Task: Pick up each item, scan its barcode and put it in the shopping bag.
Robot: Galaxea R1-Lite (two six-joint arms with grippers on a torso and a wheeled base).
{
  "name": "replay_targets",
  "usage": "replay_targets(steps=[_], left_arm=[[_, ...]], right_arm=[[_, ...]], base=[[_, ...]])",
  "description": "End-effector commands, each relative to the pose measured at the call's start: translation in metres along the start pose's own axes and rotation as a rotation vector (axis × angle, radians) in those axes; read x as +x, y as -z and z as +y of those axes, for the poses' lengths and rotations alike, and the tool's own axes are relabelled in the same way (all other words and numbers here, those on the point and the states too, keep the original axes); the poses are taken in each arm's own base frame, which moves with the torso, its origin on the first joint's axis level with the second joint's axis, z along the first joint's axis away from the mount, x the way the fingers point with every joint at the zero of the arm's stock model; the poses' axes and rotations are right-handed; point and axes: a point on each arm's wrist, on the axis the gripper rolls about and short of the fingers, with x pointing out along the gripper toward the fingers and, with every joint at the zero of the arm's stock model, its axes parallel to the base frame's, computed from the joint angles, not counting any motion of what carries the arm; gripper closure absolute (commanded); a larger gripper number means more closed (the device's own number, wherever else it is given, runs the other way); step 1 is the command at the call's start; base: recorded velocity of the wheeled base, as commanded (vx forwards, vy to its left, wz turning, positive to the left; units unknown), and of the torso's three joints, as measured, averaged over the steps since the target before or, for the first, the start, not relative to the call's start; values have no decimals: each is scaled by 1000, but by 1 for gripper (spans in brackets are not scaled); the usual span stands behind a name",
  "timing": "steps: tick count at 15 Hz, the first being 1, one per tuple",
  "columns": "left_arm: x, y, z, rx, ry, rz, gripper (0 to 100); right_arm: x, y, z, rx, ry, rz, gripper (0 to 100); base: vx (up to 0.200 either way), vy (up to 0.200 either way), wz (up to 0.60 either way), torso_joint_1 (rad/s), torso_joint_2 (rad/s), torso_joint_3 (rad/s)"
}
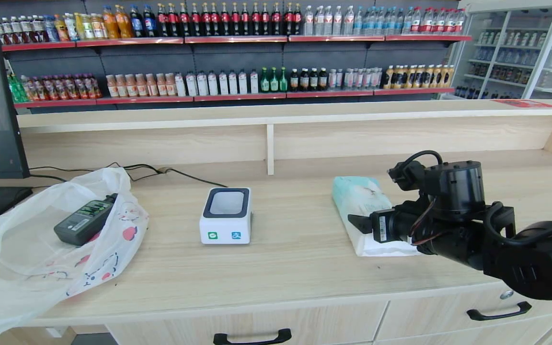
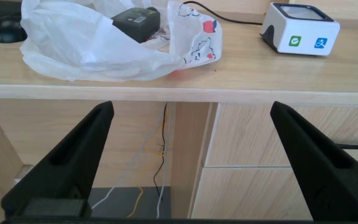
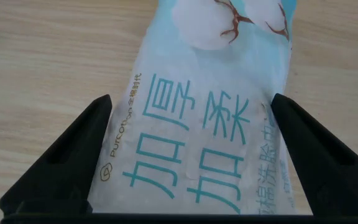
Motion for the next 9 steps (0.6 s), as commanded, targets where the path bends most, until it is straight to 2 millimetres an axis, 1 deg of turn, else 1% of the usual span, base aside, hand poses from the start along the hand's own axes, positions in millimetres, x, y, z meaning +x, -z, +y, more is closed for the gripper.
replay_targets(steps=[1,4,5,9], left_arm=[[0,0,0,0,0,-1,0],[0,0,0,0,0,-1,0],[0,0,0,0,0,-1,0],[0,0,0,-2,2,-1,0]], right_arm=[[1,8,-2,-2,4,23,0],[1,6,-2,-6,14,13,0],[1,1,-3,-1,15,-4,0],[3,3,-2,-2,14,2,0]], base=[[0,0,0,0,0,0],[0,0,0,0,0,0],[0,0,0,0,0,0],[0,0,0,0,0,0]])
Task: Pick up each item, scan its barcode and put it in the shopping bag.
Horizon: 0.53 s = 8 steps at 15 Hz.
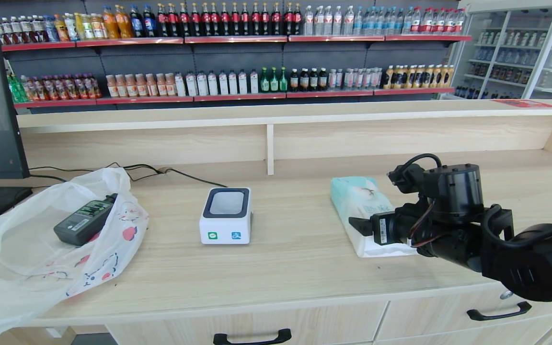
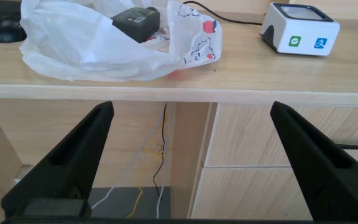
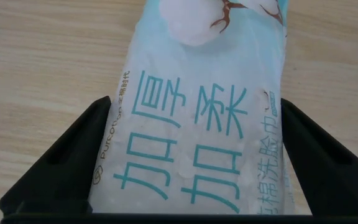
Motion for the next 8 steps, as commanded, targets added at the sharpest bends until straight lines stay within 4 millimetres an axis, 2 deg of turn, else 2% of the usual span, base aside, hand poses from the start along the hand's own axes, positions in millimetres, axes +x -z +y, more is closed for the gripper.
replay_targets(steps=[1,3,4,8], left_arm=[[0,0,0,0,0,-1,0],[0,0,0,0,0,-1,0],[0,0,0,0,0,-1,0],[0,0,0,0,0,-1,0]], right_arm=[[0,2,0,-1,1,6,0],[0,3,0,-1,0,10,0],[0,3,0,1,0,9,100],[-3,11,-2,-2,25,33,100]], base=[[0,0,0,0,0,0],[0,0,0,0,0,0],[0,0,0,0,0,0],[0,0,0,0,0,0]])
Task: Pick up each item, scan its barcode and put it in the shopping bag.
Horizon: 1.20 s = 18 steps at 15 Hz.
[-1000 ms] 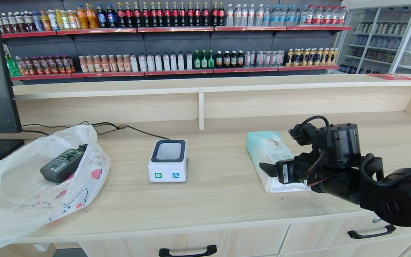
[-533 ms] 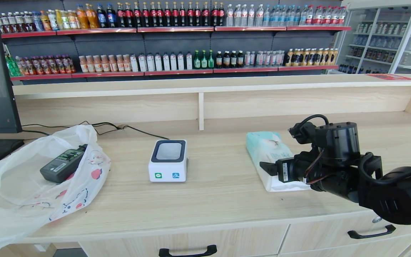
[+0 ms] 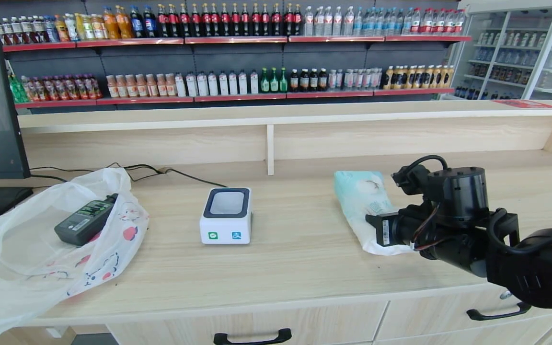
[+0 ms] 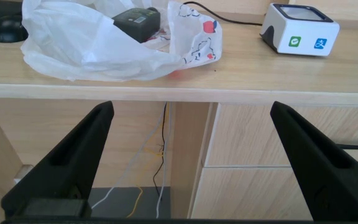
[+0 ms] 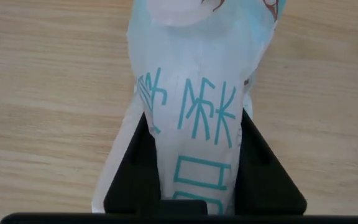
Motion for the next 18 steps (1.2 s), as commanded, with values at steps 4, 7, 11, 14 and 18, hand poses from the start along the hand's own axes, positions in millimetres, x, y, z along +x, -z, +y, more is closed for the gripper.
replay_targets(steps=[4,7,11,14,18], left_arm=[[0,0,0,1,0,-1,0],[0,0,0,1,0,-1,0],[0,0,0,3,0,-1,0],[0,0,0,12,3,-1,0],[0,0,0,18,2,1,0]], right_arm=[[-3,3,-1,0,4,15,100],[-4,-8,0,5,0,-24,100],[-20,-33,-1,22,13,-122,100],[-54,-45,-1,11,-9,-210,100],[-112,-37,-1,-18,-62,-294,100]], base=[[0,0,0,0,0,0],[0,0,0,0,0,0],[0,0,0,0,0,0],[0,0,0,0,0,0],[0,0,0,0,0,0]])
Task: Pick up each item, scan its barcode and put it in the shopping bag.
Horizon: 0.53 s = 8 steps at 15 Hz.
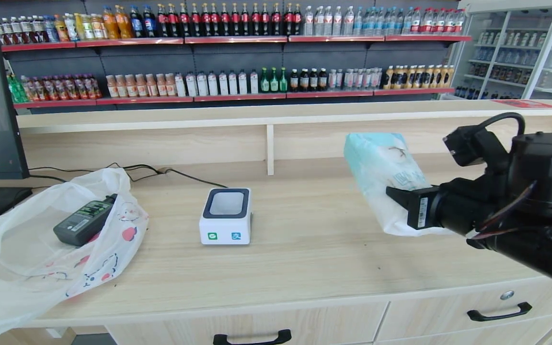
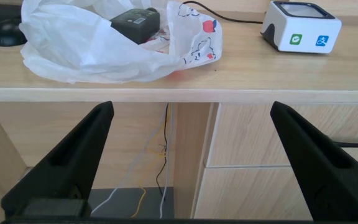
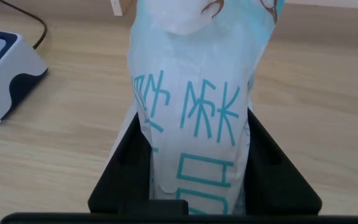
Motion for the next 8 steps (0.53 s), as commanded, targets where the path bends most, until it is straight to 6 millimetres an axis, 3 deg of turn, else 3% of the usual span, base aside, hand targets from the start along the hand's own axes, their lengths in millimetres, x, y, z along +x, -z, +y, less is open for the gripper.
replay_targets(steps=[1,4,8], left_arm=[[0,0,0,-1,1,0,0],[0,0,0,-1,0,0,0],[0,0,0,-1,0,-1,0]], right_arm=[[-46,-2,1,-18,-55,-73,100],[-63,7,0,-18,-81,-77,100],[-64,2,2,47,-156,-88,100]], base=[[0,0,0,0,0,0],[0,0,0,0,0,0],[0,0,0,0,0,0]])
